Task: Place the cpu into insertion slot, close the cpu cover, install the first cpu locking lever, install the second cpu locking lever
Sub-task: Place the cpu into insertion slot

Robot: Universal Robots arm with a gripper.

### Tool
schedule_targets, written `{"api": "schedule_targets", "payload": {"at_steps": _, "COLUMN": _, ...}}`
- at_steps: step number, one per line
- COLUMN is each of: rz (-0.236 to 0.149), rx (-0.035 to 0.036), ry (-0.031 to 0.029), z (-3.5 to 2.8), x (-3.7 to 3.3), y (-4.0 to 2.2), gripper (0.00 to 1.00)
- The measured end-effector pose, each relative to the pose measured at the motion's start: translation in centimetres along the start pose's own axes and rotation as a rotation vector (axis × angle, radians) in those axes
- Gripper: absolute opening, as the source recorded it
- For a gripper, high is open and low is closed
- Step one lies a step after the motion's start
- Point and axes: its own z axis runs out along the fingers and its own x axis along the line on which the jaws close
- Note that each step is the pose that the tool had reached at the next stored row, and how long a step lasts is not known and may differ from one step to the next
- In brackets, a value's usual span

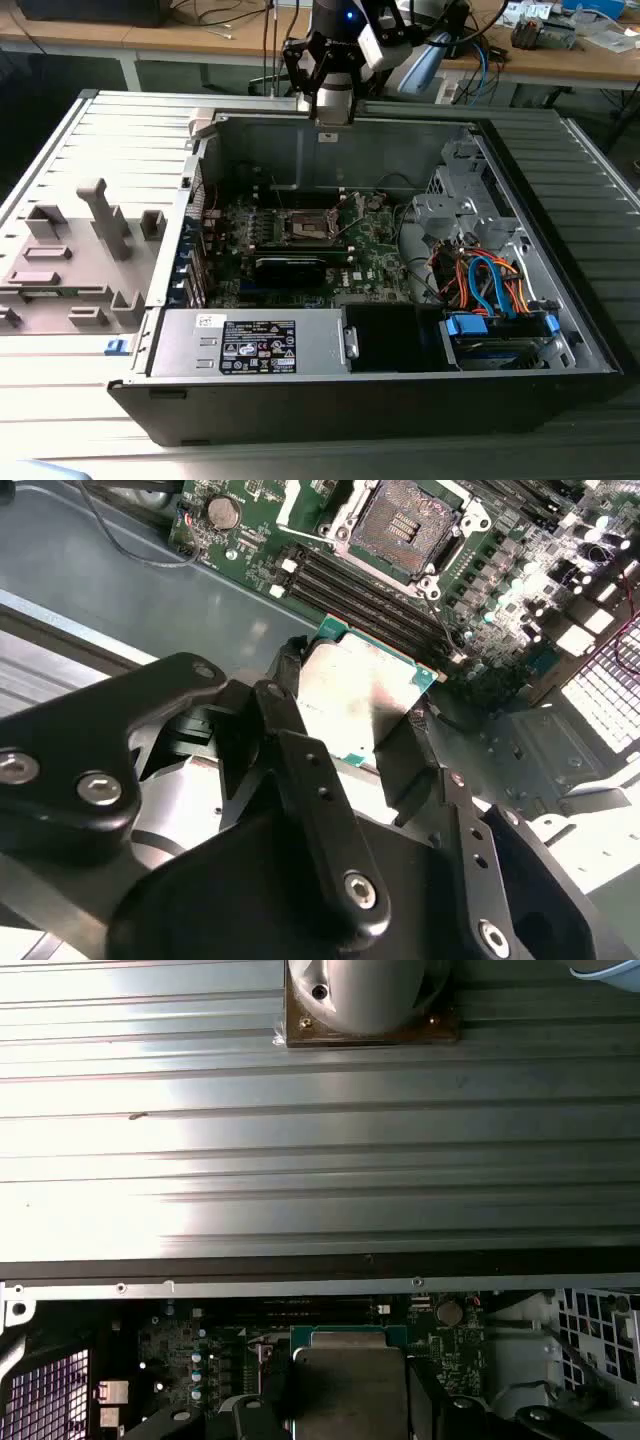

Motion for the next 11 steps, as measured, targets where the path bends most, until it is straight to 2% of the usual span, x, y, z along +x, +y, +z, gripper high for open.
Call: {"api": "schedule_targets", "payload": {"at_steps": 11, "rz": 0.0, "rx": 0.0001, "ry": 0.0, "z": 0.11, "x": 0.02, "y": -0.05, "gripper": 0.55}}
